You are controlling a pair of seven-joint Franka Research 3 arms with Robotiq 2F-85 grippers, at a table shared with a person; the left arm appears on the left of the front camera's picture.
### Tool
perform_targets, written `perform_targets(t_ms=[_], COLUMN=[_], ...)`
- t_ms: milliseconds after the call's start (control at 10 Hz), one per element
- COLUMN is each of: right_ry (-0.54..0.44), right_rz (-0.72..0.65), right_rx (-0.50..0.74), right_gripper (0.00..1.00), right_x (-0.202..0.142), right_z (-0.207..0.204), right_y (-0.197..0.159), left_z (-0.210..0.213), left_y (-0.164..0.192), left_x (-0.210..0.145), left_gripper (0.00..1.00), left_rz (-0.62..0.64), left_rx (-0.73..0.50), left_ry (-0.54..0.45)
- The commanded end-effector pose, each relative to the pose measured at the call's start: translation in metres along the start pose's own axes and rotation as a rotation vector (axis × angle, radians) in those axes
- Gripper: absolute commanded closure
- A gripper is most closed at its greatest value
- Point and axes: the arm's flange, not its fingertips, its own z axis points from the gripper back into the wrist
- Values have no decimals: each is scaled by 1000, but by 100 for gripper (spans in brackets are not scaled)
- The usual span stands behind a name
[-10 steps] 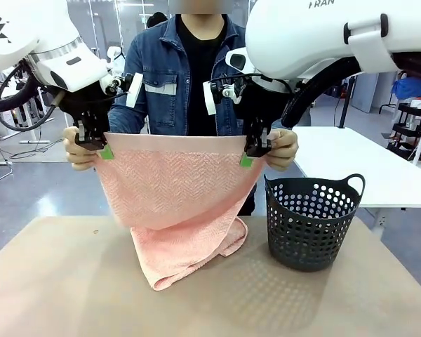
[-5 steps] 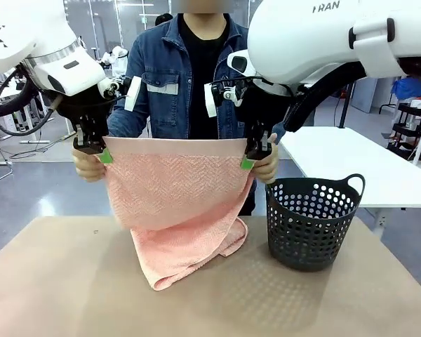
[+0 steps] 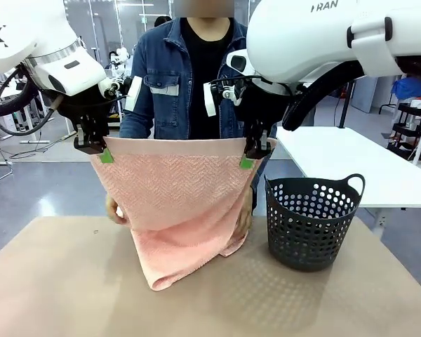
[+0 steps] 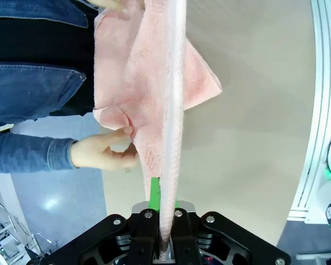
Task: Fold the towel.
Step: Release the end of the 100 cm Hotel Towel you were holding and grab the top end of the folded side.
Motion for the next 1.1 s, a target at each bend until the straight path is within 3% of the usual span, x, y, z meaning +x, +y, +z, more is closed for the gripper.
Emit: perform_targets(t_ms=[0,1000], right_ry=[1,1], right_rz=[1,1], right_rx=[1,1], right_gripper=[100,100], right_x=[0,0], right_z=[0,0], right_y=[0,0], left_z=[2,2], left_y=[2,2], left_x=[-1,-1], left_gripper=[100,100], left_rz=[-3,-3], left_rx=[6,6], left_ry=[6,6])
